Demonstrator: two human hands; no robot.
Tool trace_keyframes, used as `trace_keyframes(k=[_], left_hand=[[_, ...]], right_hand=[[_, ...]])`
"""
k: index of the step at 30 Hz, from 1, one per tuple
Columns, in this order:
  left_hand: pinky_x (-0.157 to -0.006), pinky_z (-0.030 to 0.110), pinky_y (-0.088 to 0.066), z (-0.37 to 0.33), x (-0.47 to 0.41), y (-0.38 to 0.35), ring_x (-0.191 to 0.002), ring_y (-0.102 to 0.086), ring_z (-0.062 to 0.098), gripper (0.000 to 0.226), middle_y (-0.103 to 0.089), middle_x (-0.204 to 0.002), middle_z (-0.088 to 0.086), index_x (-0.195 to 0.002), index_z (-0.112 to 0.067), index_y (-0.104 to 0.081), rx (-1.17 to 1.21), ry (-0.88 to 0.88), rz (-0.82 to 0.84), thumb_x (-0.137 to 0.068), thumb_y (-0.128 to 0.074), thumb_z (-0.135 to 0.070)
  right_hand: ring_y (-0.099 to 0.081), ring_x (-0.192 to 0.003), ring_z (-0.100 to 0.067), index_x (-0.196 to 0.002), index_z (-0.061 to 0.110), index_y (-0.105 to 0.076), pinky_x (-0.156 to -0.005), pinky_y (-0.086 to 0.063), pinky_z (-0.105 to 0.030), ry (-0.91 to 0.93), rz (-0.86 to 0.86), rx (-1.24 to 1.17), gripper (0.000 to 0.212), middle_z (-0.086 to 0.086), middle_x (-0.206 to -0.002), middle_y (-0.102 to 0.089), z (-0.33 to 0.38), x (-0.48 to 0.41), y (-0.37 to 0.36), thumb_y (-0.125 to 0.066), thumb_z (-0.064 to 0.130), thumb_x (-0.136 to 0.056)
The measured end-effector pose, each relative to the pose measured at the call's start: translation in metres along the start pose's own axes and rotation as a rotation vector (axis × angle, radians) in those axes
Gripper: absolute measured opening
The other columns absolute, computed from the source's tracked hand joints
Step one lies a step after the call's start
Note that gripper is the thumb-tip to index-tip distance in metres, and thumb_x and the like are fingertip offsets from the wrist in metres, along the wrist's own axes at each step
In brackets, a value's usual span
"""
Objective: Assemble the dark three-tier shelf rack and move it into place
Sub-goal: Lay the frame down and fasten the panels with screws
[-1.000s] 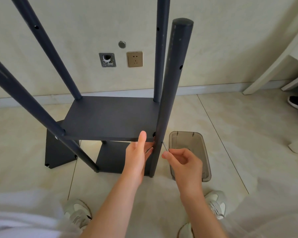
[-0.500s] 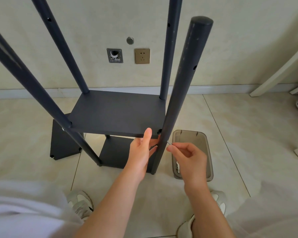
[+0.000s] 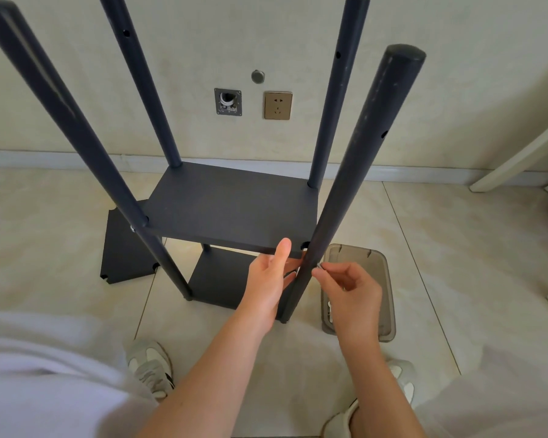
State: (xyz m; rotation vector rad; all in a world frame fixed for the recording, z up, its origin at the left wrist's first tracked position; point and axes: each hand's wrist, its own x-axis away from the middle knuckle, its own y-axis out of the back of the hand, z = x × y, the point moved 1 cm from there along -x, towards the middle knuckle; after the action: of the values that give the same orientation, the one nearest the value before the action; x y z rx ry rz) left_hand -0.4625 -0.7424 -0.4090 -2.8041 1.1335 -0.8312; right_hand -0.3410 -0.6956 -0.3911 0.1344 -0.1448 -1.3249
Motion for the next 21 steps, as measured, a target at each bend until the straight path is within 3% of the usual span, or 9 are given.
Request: trace_keyframes(k=[5, 12, 18, 21], left_hand=[[-0.073, 0.024, -0.052, 0.0, 0.001, -0.001, -0.096, -0.074, 0.014, 0.04, -0.078, -0.092, -0.004, -0.102, -0.015, -0.063, -0.02, 0.014, -0.012, -0.097, -0.055, -0.054], [-0.068, 0.022, -0.051, -0.002, 0.003, -0.002, -0.093, -0.074, 0.012, 0.036, -0.078, -0.089, -0.007, -0.102, -0.017, -0.061, 0.004, 0.019, 0.001, -0.098, -0.054, -0.053], [-0.069, 0.022, -0.05, -0.001, 0.003, -0.002, -0.098, -0.073, 0.014, 0.034, -0.078, -0.087, -0.009, -0.101, -0.02, -0.062, 0.011, 0.01, -0.004, -0.098, -0.054, -0.053], [-0.07, 0.021, -0.051, -0.002, 0.003, -0.001, -0.097, -0.073, 0.014, 0.035, -0.078, -0.088, -0.008, -0.101, -0.019, -0.063, 0.014, 0.005, -0.003, -0.097, -0.055, -0.053]], right_hand=[[-0.066, -0.072, -0.001, -0.076, 0.03, -0.069, -0.065, -0.049, -0.009, 0.055, -0.032, 0.053, 0.018, 0.02, -0.075, -0.071, -0.002, 0.002, -0.002, -0.08, 0.017, -0.081], [-0.069, -0.067, -0.007, -0.08, 0.018, -0.074, -0.064, -0.053, -0.015, -0.124, 0.029, -0.187, 0.008, 0.003, -0.075, -0.074, -0.001, -0.001, -0.003, -0.08, 0.013, -0.08], [-0.069, -0.069, -0.01, -0.081, 0.018, -0.07, -0.062, -0.053, -0.014, -0.049, 0.059, -0.042, 0.011, 0.008, -0.072, -0.074, 0.003, -0.007, 0.0, -0.081, 0.017, -0.08], [-0.065, -0.071, -0.002, -0.081, 0.023, -0.068, -0.063, -0.049, -0.01, 0.03, 0.056, 0.11, 0.012, 0.014, -0.071, -0.071, 0.005, -0.009, 0.001, -0.08, 0.023, -0.081]])
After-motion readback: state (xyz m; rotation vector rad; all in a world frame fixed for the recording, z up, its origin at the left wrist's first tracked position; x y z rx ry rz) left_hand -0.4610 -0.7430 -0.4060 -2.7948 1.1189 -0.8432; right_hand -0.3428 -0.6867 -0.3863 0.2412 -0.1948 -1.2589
